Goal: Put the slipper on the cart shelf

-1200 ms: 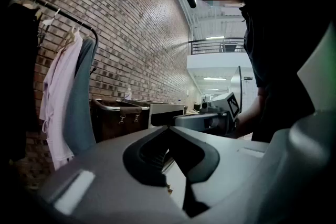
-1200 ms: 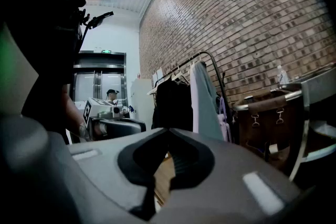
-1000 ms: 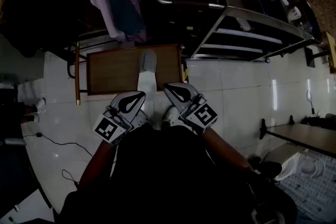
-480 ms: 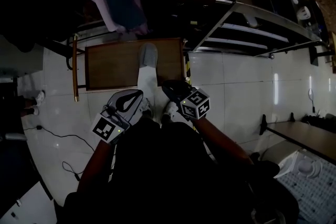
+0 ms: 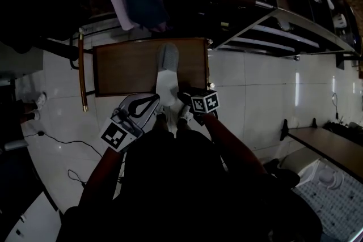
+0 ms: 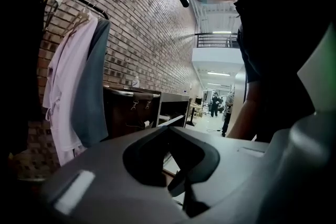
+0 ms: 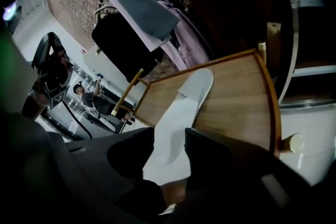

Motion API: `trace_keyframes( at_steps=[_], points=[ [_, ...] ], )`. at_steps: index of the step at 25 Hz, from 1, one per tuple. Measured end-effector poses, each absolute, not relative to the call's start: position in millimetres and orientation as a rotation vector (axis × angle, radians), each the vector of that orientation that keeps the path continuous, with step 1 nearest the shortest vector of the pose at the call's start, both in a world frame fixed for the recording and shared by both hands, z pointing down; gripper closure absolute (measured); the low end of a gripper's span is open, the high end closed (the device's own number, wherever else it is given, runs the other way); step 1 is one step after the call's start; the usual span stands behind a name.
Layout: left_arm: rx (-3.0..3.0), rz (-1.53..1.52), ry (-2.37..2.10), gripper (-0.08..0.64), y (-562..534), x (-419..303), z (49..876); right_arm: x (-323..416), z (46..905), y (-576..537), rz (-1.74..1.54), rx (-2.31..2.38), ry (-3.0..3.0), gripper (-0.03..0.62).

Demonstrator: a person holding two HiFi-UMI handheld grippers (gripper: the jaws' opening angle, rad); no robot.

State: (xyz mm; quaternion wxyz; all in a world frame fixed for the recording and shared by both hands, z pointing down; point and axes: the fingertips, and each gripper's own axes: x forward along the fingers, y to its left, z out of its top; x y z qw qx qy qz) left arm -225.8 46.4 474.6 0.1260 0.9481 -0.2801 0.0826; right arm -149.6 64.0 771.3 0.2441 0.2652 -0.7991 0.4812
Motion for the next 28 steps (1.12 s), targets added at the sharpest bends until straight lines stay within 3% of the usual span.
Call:
trace_keyframes(
  at_steps=[23,28],
  points=[
    [2.675,0.263,-0.785,0.560,36.3,-256.0,517.2,-179.7,854.6,49.8,1.589,0.690,-1.966,0.425],
    [2.653,0.263,-0.808,0.560,41.8,-264.7,519.9,-188.0,845.0,47.2,1.692,0.699,-1.995,0.527]
  ],
)
